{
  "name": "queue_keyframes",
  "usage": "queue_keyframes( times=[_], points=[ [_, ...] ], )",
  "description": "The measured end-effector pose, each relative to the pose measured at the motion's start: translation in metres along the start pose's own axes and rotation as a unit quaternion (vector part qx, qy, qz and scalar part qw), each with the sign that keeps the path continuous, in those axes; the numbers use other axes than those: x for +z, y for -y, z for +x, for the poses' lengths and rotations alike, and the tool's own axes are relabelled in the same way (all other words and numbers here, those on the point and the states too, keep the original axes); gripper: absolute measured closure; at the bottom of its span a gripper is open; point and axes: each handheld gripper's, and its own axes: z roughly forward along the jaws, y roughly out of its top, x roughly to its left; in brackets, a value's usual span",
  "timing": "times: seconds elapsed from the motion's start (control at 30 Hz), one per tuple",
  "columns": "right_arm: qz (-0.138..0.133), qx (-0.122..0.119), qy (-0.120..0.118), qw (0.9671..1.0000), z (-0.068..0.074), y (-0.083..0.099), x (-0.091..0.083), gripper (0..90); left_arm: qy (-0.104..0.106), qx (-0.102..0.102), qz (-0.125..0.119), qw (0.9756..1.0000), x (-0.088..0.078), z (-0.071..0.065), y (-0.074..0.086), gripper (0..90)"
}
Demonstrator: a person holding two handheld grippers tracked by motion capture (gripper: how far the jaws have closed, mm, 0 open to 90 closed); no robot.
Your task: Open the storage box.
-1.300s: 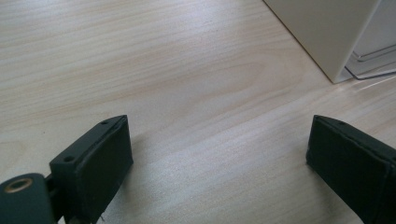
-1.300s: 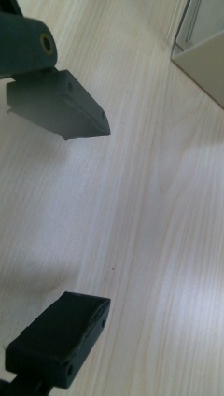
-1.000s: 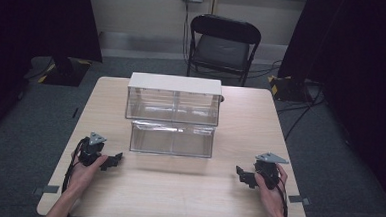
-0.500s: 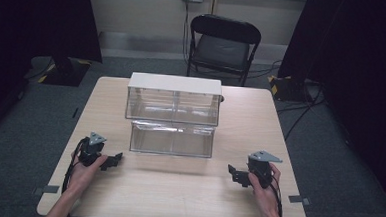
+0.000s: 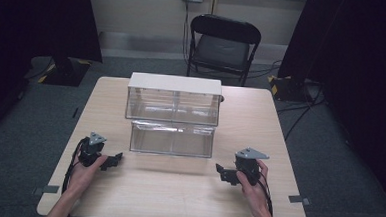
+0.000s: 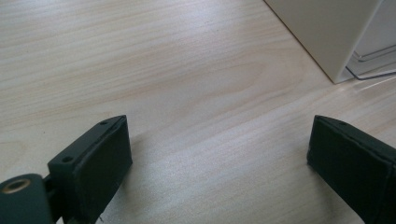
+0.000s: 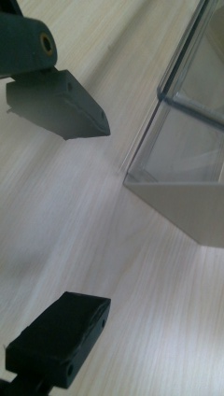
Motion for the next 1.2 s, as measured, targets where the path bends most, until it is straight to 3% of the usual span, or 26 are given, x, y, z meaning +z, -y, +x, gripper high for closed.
queue_keyframes(
  times=[0.2,0.73,1.0,1.2],
  points=[
    [0.002,-0.002,-0.018,0.9998,0.012,-0.005,0.008,14.2,0.005,-0.002,0.003,1.0,0.001,0.001,-0.001,4.2],
    [0.02,-0.027,-0.026,0.9991,0.028,-0.022,0.031,14.2,0.0,0.0,0.003,1.0,0.001,0.001,-0.001,3.6],
    [0.017,-0.019,-0.042,0.9988,0.034,-0.026,0.043,14.2,0.0,-0.001,0.004,1.0,0.001,0.001,-0.001,3.4],
    [0.008,-0.013,-0.035,0.9993,0.035,-0.027,0.045,14.2,0.0,0.0,0.004,1.0,0.001,0.001,-0.001,3.4]
  ],
)
